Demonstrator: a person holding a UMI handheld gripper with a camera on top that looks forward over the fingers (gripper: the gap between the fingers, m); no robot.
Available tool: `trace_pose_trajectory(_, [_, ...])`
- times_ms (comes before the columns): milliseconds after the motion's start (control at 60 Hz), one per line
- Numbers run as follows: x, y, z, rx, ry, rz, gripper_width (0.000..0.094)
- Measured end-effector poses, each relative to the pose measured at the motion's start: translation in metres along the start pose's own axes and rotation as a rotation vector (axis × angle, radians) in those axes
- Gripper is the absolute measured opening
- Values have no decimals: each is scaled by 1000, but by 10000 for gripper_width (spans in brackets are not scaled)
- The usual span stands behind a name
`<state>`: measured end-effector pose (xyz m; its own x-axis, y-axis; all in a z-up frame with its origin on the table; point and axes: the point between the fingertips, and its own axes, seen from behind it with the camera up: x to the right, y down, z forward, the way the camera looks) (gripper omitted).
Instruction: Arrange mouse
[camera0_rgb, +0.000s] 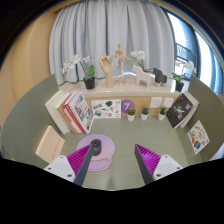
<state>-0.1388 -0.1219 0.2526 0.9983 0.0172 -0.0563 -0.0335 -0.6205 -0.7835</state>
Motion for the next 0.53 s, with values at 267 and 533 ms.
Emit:
trace_pose_trajectory(267, [51, 12, -87, 71, 1, 3, 846])
trace_pose_trajectory(533, [81, 20, -132, 115, -3, 22, 846])
